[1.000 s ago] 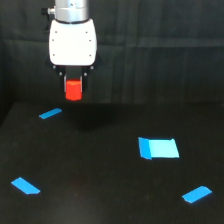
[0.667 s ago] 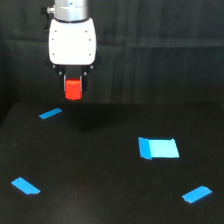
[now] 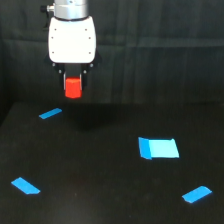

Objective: Pick up the red object from the table

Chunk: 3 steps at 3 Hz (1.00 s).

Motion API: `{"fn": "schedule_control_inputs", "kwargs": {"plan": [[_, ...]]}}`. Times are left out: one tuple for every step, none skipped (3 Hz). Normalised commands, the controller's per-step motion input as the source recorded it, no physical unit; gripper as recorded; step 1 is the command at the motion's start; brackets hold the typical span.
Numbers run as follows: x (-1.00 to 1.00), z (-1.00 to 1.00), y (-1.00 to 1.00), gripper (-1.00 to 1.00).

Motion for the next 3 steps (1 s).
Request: {"fn": "schedule_control_inputs", "kwargs": {"plan": [[-0.02,0.10,-0.09,-1.00],[0.08,0.02,-0.05,-0.94],[0.01,-0.01,-0.10,-0.93]]}}
